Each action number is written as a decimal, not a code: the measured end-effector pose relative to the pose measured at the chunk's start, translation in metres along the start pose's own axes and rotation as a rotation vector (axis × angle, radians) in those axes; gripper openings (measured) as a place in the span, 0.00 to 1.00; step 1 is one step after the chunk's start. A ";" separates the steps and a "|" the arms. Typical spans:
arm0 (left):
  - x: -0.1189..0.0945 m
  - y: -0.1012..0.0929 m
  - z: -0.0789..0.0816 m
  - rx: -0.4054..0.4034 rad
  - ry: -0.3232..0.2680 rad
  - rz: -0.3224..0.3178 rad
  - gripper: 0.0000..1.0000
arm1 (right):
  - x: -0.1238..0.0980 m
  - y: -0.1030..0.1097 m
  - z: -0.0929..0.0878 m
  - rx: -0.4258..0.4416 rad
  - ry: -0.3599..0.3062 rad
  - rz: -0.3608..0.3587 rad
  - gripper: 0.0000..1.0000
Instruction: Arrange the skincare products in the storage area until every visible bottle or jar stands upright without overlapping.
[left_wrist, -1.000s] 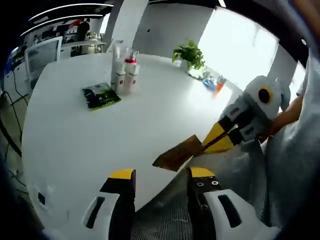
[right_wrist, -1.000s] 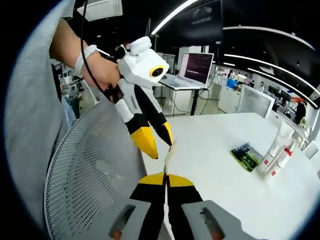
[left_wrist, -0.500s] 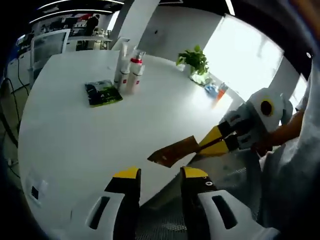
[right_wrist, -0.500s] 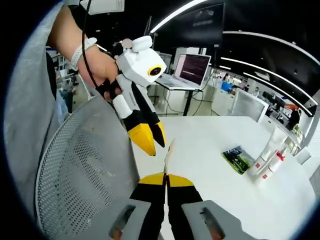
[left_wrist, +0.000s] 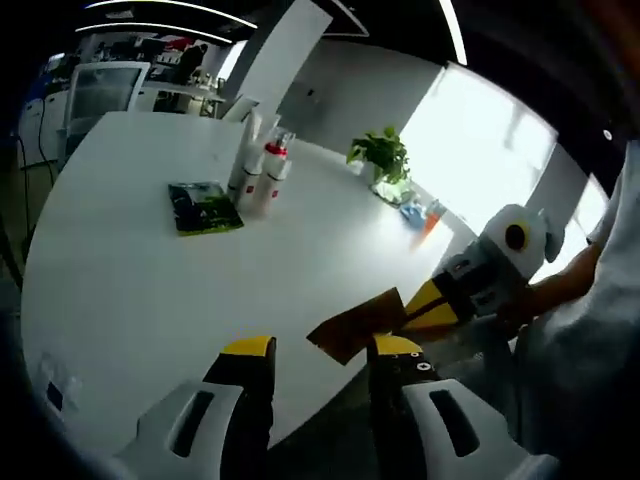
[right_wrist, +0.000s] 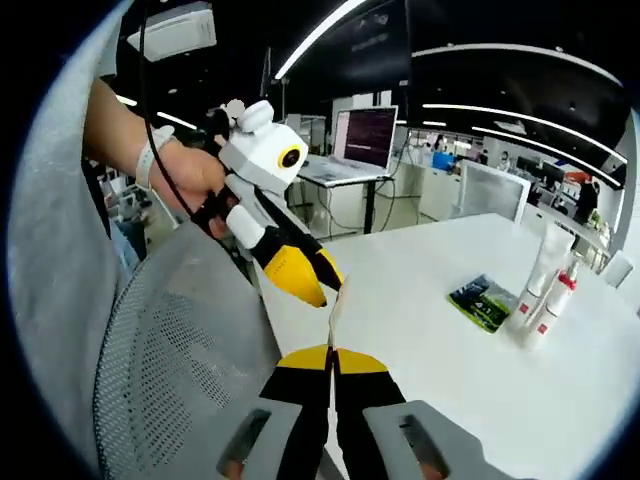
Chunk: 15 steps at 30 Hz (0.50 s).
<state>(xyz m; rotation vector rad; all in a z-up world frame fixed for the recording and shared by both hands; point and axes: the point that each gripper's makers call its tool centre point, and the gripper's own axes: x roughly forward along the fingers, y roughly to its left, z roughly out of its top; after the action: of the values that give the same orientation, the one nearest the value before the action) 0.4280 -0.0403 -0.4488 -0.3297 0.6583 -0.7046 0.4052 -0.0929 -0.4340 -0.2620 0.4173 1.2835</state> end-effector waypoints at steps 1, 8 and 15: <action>0.001 -0.001 0.003 -0.007 -0.010 -0.009 0.34 | -0.002 -0.002 0.004 0.009 -0.022 -0.001 0.00; 0.013 -0.029 0.027 -0.033 -0.104 -0.163 0.34 | -0.019 -0.018 0.034 0.232 -0.218 0.043 0.00; 0.020 -0.043 0.035 -0.167 -0.111 -0.245 0.05 | -0.030 -0.035 0.042 0.360 -0.307 0.037 0.00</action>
<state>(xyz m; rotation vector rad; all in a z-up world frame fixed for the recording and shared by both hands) 0.4416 -0.0830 -0.4104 -0.6069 0.5774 -0.8604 0.4392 -0.1108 -0.3846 0.2448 0.3816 1.2351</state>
